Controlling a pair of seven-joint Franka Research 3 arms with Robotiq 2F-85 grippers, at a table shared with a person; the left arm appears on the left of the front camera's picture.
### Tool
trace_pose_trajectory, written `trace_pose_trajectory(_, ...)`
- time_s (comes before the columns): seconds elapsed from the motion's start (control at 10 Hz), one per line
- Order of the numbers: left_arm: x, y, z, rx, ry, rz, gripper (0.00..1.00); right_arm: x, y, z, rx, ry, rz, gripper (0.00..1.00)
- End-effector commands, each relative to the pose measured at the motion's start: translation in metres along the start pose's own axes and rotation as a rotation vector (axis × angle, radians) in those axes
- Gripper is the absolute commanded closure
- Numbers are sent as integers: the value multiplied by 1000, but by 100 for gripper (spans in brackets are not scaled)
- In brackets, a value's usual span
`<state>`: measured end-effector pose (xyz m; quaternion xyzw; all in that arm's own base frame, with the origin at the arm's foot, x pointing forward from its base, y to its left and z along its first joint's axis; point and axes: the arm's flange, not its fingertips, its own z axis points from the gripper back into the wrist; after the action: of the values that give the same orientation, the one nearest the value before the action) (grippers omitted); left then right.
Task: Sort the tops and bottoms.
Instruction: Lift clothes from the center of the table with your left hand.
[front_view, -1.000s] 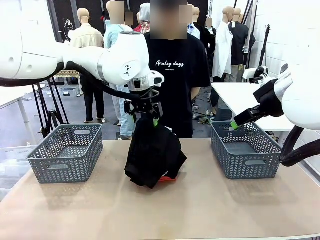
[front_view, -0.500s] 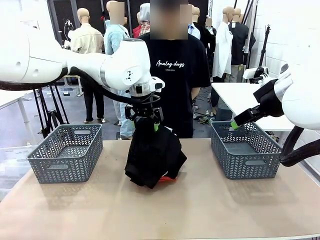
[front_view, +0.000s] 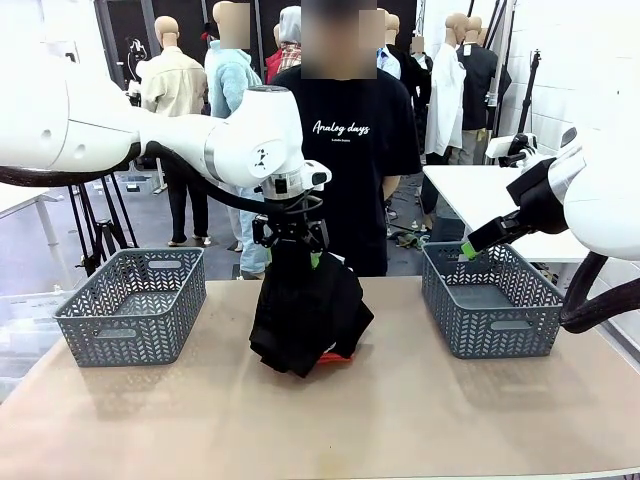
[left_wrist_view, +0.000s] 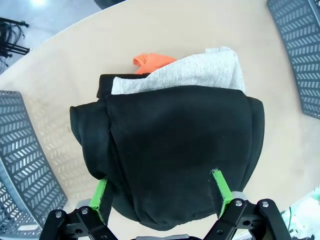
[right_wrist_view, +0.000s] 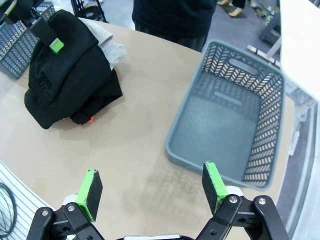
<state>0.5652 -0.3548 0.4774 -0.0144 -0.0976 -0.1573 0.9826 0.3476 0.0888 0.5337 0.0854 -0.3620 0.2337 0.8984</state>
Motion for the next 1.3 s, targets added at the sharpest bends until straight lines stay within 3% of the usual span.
trace_pose_trajectory(0.0,-1,0,-9,-6,-15,41,0,-1,-1,-1,10,1,1,0)
trace_pose_trajectory(0.6,-6,2,-19,-26,-31,52,3,-1,-1,-1,10,1,1,0)
trace_pose_trajectory(1.1,-10,6,-22,-37,-24,70,97,-1,-1,-1,10,1,1,0)
trace_pose_trajectory(1.2,-10,7,-21,-37,-21,73,100,-1,-1,-1,10,1,1,0)
